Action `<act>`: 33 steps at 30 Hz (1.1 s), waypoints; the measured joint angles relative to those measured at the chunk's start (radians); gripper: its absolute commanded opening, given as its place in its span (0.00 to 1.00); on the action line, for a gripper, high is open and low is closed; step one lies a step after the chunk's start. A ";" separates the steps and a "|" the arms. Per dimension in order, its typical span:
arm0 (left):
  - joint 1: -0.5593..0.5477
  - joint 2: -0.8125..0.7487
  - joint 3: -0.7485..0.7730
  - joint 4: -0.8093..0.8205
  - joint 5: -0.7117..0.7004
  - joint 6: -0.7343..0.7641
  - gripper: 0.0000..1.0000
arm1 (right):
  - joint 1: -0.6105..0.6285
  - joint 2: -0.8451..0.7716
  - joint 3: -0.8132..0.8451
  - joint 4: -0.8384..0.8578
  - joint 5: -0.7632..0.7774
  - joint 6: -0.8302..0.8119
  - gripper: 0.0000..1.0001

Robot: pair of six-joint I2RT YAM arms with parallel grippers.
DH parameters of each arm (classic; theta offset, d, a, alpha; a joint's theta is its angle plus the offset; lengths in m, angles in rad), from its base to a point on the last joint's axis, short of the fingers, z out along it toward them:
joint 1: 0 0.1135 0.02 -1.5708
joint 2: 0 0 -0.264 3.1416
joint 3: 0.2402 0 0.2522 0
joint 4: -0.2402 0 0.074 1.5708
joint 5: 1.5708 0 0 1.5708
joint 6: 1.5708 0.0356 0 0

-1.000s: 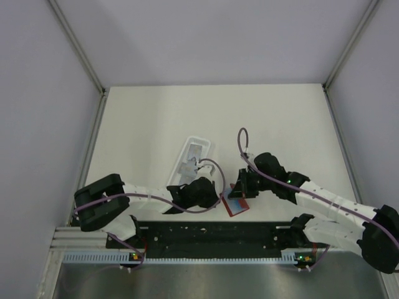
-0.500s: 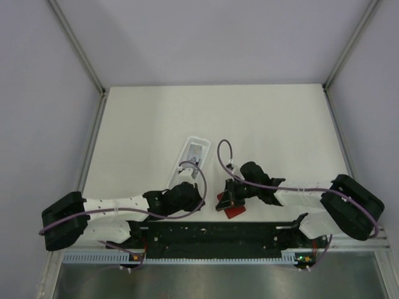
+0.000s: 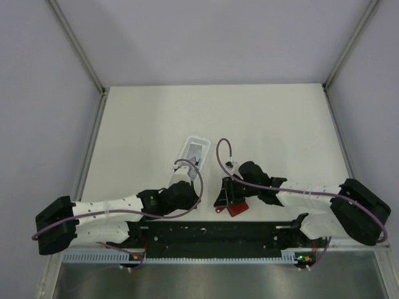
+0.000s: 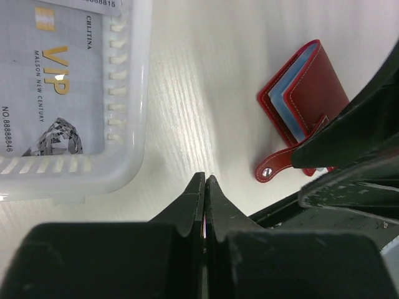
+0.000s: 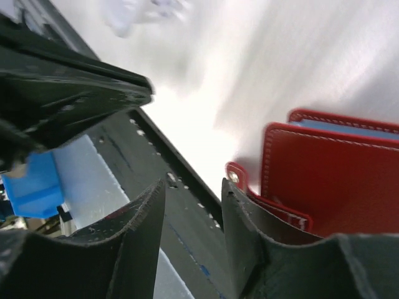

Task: Put the credit cards into the card holder
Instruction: Close the card holder at the center of the board.

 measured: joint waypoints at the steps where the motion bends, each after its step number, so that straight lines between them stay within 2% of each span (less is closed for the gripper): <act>1: 0.000 -0.003 0.006 -0.007 -0.004 0.003 0.00 | 0.000 -0.027 0.008 -0.016 0.010 -0.008 0.43; 7: 0.000 -0.004 0.060 -0.016 -0.021 0.030 0.00 | 0.002 -0.220 0.067 -0.129 0.113 -0.060 0.40; 13: 0.000 0.048 0.124 0.002 -0.012 0.074 0.00 | 0.001 -0.280 0.124 -0.355 0.361 -0.103 0.13; 18: 0.000 0.151 0.217 0.045 0.027 0.125 0.00 | -0.001 -0.275 0.111 -0.475 0.473 -0.108 0.04; 26: -0.017 0.274 0.287 0.154 0.103 0.175 0.00 | -0.009 -0.255 0.029 -0.472 0.480 -0.091 0.05; 33: -0.071 0.421 0.291 0.241 0.169 0.177 0.00 | -0.053 -0.277 0.013 -0.455 0.455 -0.070 0.26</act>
